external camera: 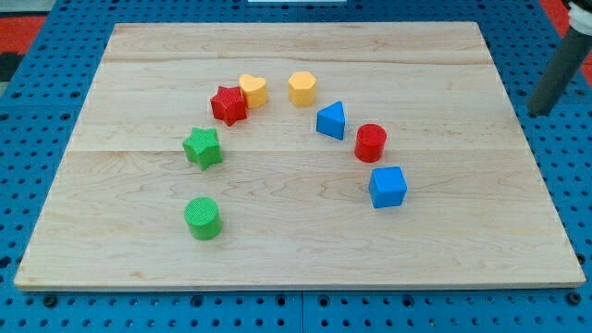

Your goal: Point your arm towards the blue cube

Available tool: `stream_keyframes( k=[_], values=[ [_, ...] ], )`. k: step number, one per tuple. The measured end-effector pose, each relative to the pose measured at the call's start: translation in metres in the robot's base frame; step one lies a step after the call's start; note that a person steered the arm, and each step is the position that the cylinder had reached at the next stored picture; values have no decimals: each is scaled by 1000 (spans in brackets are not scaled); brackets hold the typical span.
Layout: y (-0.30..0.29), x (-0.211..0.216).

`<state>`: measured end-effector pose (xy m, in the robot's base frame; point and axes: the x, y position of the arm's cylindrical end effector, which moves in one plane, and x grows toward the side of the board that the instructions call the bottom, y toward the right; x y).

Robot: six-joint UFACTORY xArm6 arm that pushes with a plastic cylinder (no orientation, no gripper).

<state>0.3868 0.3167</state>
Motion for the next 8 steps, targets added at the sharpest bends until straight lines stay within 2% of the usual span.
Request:
stream_keyframes(
  k=[1,4,6,7,8],
  values=[
    [-5,14],
    [-13,14],
    [-12,50],
    [-32,68],
    [-67,68]
  ],
)
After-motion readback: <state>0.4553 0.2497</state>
